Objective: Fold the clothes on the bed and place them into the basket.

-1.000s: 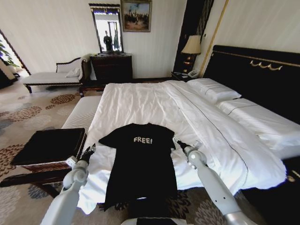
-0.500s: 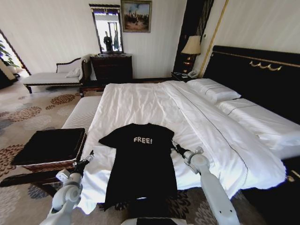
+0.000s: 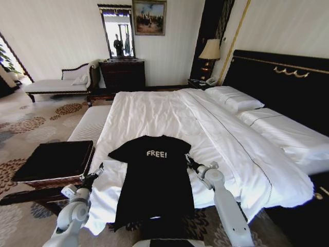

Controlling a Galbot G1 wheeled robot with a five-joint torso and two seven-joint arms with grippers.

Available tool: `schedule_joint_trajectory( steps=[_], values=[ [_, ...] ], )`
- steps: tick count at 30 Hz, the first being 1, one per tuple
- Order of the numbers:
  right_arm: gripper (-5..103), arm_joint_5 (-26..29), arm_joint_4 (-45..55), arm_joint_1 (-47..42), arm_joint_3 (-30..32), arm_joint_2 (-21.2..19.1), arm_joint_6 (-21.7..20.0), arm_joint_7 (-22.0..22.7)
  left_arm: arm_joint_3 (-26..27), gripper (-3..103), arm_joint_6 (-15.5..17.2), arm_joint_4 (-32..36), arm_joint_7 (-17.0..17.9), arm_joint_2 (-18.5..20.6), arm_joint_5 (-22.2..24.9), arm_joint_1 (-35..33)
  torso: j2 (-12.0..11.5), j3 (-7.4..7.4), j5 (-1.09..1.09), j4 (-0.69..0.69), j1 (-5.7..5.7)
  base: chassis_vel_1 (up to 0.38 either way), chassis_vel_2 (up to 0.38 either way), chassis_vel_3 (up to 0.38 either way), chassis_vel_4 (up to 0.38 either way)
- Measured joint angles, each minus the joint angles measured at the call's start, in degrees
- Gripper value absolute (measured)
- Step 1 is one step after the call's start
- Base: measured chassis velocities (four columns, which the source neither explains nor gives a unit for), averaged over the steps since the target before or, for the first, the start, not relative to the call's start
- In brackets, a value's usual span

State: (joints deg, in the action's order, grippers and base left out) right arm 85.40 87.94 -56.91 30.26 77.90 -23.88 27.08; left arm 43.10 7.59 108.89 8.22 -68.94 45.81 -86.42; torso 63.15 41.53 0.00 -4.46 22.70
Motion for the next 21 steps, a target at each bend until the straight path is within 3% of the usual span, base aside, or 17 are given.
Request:
schedule_joint_trajectory(
  steps=[9,21],
  values=[
    [100,-0.4,-4.4,3.1,3.2,2.9,0.8,-1.1,0.3,100,0.6,1.2,0.9,0.8,0.2,-0.2,0.0,0.00,0.00,0.00,0.00,0.000,0.000,0.000,0.000],
    [100,-0.9,-7.8,5.5,4.0,3.0,0.7,-3.2,0.5,100,0.9,1.6,1.5,0.8,0.3,-0.1,0.0,0.00,0.01,0.00,0.00,0.000,0.000,0.000,0.000]
  ],
)
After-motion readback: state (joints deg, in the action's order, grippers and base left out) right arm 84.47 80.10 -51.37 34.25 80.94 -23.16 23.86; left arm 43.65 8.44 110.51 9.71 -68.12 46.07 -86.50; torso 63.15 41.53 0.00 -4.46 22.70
